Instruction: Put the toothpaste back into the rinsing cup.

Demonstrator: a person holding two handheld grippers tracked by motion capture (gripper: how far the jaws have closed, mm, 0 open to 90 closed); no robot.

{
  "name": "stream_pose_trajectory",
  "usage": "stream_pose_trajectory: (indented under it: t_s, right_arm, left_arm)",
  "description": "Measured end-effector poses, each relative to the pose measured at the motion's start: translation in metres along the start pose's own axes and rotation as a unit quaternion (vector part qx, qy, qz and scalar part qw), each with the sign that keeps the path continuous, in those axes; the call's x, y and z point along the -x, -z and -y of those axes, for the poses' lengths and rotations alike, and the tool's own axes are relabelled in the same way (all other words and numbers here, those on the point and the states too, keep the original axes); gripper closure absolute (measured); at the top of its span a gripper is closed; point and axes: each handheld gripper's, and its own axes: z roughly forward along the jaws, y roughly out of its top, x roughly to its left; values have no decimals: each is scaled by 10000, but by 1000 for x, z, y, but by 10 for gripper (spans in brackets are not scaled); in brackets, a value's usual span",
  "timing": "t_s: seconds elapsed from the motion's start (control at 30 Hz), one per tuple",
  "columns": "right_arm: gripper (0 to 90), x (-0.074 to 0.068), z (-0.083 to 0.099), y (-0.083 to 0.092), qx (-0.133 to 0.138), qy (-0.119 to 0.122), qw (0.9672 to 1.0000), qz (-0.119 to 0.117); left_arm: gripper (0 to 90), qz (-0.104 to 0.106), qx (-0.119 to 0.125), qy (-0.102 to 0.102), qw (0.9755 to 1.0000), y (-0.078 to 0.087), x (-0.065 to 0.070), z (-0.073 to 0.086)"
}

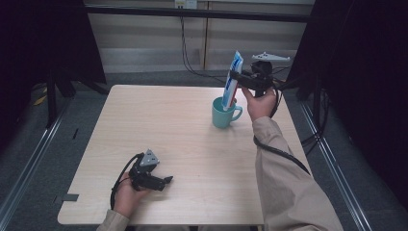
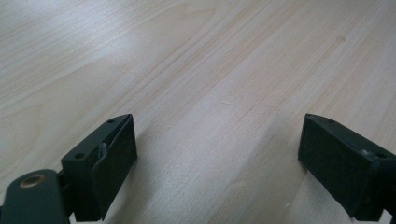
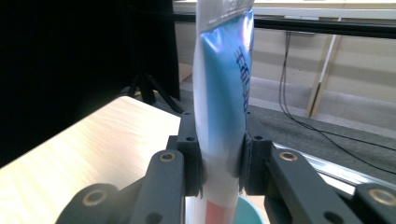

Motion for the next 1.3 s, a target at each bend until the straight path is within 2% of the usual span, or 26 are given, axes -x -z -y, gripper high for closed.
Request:
stream_pose_trajectory:
  t_s: [0.13,0.37,0.5,0.6,0.93,1.17,1.3]
  right_arm:
    - [744,3,0,-3,38,-34,10000,77]
    - [743,5,-1,-11,-14,56,9998,214]
    - [743,4,6,-18,-87,101,9995,293]
    - [742,4,14,-23,-108,32,9996,247]
    - [740,1,35,-41,-246,69,9993,257]
    - [740,2,41,-45,-308,98,9990,300]
    - [739,3,46,-45,-290,14,9991,314]
  left_arm:
    - [113,0,-1,-1,10000,0,0,0]
    - [113,0,0,-1,10000,0,0,0]
    - [113,3,0,-1,10000,0,0,0]
    - [113,1,2,-3,10000,0,0,0]
    - [112,1,2,1,10000,0,0,0]
    - [113,1,0,-1,10000,0,0,0]
    - [113,-1,1,-1,10000,0,0,0]
